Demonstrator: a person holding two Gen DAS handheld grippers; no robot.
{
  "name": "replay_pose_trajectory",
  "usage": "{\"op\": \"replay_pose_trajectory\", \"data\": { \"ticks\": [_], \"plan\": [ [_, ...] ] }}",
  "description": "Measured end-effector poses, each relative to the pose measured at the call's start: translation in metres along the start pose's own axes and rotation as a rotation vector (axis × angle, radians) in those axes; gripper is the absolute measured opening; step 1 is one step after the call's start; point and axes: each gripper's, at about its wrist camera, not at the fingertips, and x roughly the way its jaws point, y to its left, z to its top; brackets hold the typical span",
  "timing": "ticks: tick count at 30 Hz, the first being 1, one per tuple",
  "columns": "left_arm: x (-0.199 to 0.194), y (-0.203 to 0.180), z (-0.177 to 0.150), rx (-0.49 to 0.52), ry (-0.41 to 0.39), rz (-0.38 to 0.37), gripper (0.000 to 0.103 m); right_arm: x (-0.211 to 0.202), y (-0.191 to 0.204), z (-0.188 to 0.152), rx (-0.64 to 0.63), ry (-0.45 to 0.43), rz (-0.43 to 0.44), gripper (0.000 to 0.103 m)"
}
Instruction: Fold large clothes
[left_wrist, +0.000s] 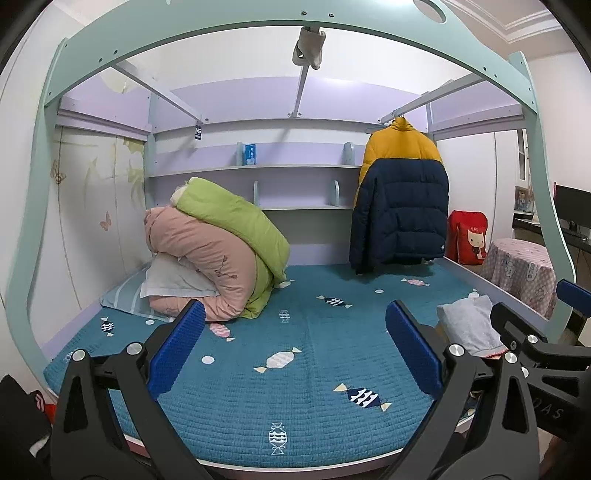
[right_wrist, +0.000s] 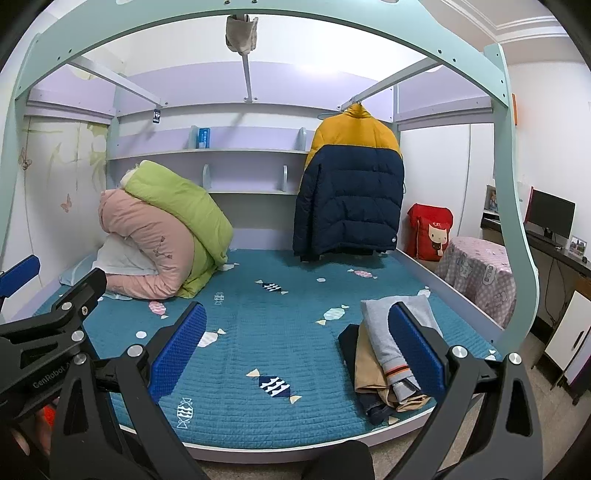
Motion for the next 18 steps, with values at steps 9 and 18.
{"op": "replay_pose_trajectory", "data": {
  "ticks": [9, 18],
  "plan": [
    [0.008, -0.003, -0.001, -0.008, 0.002, -0.022, 0.098, 0.001, -0.002, -0.001, 0.008, 0.005, -0.01, 0.095],
    [0.011, -0.005, -0.002, -0.004, -0.004, -0.026, 0.098, 0.001, -0.003, -0.003, 0.015, 0.01, -0.023, 0.095]
  ]
}}
